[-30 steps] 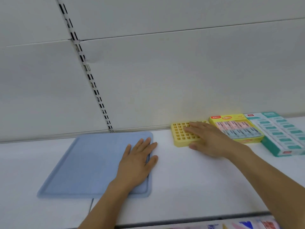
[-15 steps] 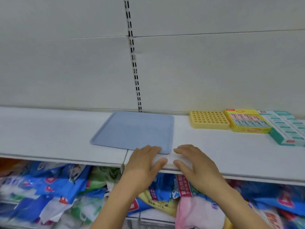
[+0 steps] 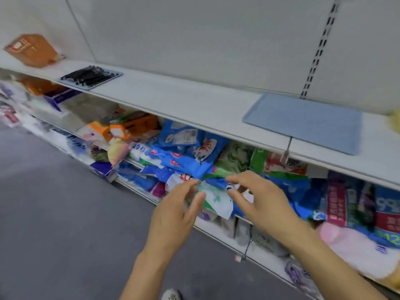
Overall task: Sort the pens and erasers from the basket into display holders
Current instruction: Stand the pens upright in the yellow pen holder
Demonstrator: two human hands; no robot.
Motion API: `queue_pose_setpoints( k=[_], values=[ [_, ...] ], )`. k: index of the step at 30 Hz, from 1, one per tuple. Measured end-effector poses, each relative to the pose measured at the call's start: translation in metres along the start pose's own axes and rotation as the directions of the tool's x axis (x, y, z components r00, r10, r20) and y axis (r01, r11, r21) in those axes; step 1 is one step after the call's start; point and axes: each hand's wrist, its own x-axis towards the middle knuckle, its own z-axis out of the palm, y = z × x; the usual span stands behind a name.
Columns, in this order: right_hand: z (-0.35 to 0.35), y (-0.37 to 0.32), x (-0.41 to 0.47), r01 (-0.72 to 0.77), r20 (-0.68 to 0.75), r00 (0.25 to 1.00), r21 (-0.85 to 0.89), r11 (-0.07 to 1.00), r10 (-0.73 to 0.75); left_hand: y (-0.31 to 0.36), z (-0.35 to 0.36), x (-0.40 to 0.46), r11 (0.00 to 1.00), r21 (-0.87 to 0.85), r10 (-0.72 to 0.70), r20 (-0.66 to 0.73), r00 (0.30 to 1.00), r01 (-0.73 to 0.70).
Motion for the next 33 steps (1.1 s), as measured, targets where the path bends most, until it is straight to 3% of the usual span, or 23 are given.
queue_pose_setpoints(
  k=[9,12,18,25,33],
  values=[
    [0.169,-0.144,0.134,0.158,0.164,0.976,-0.074,0.985,-0.145,-0.183,-0.156,0.018,0.964,0.202,-0.161,-0.083,0.983,0.175],
    [0.226,-0.198,0.181,0.167,0.205,0.965,-0.003,0.986,-0.163,-0.233,-0.215,0.036,0.948,0.235,-0.196,-0.107,0.975,0.216],
    [0.300,-0.263,0.272,0.152,0.179,0.968,0.139,0.979,-0.175,-0.305,-0.303,0.100,0.953,0.198,-0.198,-0.162,0.967,0.229],
    [0.353,-0.288,0.402,0.101,0.082,0.989,0.196,0.975,-0.119,-0.389,-0.368,0.223,0.979,0.110,-0.155,-0.147,0.977,0.172],
    [0.398,-0.323,0.594,0.072,-0.041,0.997,0.099,0.992,-0.068,-0.480,-0.444,0.397,0.988,0.095,-0.113,-0.116,0.987,0.124]
  ],
)
